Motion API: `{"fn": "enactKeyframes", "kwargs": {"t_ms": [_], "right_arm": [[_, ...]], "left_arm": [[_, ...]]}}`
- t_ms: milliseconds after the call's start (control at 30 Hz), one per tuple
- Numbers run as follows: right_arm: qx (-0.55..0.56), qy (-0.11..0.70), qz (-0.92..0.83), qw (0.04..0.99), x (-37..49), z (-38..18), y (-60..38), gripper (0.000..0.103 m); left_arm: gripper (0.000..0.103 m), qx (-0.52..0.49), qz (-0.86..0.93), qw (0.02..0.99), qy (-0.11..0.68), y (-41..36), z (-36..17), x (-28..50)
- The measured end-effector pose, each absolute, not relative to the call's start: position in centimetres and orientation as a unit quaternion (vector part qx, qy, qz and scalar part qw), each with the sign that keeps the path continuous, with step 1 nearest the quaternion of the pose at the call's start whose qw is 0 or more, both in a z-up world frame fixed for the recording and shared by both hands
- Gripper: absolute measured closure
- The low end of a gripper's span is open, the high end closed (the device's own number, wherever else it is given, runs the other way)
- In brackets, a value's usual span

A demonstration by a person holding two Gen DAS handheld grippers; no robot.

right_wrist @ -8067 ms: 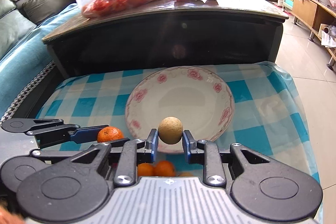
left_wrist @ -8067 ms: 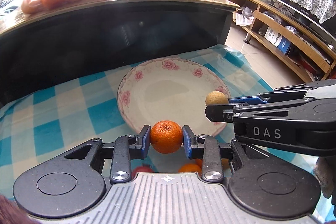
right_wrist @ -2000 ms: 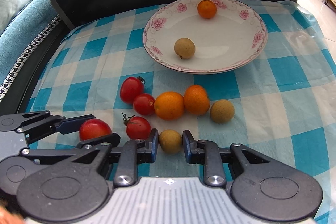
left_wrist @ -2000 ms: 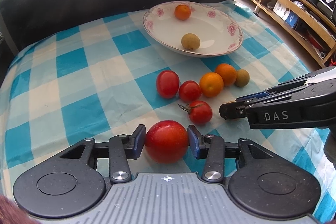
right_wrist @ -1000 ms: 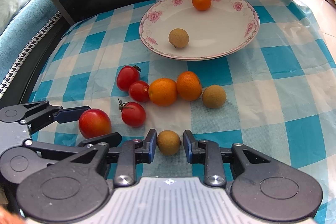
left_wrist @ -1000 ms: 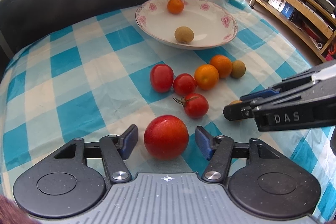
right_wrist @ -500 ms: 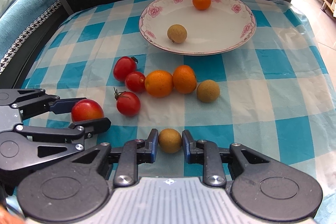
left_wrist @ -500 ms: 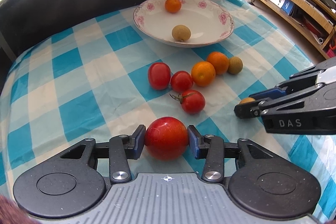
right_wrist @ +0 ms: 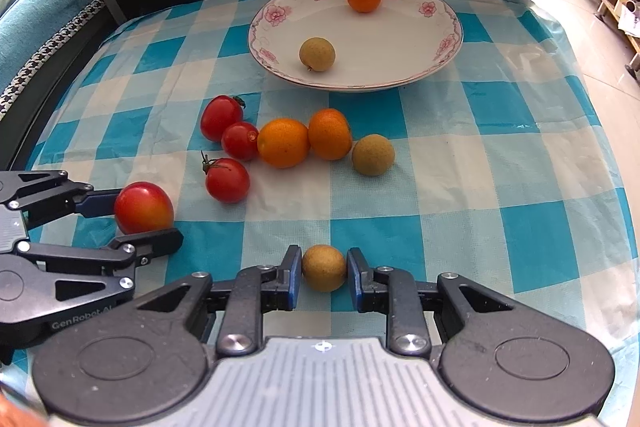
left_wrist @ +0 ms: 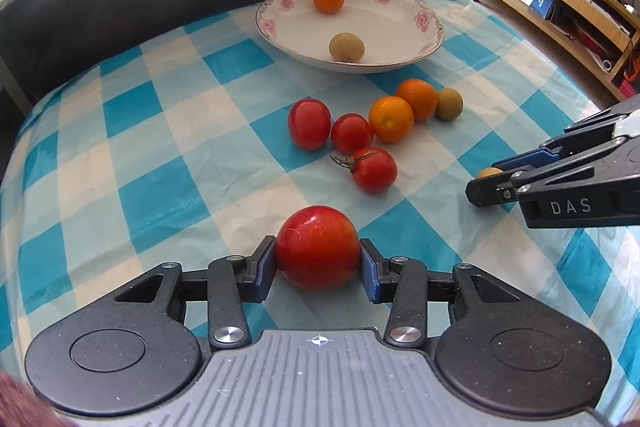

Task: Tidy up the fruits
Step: 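Grasp another small tan fruit with the right tool while the left tool holds the tomato, then carry the tomato and tan fruit into the white bowl and open both tools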

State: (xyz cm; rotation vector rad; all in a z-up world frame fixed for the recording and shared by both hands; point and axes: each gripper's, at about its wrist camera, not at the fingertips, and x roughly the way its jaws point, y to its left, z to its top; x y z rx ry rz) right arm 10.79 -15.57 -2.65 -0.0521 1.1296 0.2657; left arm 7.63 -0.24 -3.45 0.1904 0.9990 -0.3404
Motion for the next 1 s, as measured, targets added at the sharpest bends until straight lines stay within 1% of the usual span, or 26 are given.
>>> {"fn": "enactKeyframes", "kwargs": {"t_ms": [333,1000], "right_arm": [[-0.033,0.532,0.12,0.837,9.9,-2.3,-15.3,0.075],[-0.03,0.501,0.123,0.856,10.2,0.8,-14.4,0.075]], "left_arm": [[0.053,0.099,-0.163,0.86,0.473,-1.1,-2.6,7.7],[0.053,0.1,-0.166,0.875,0.443,-2.8,-0.1,9.0]]}}
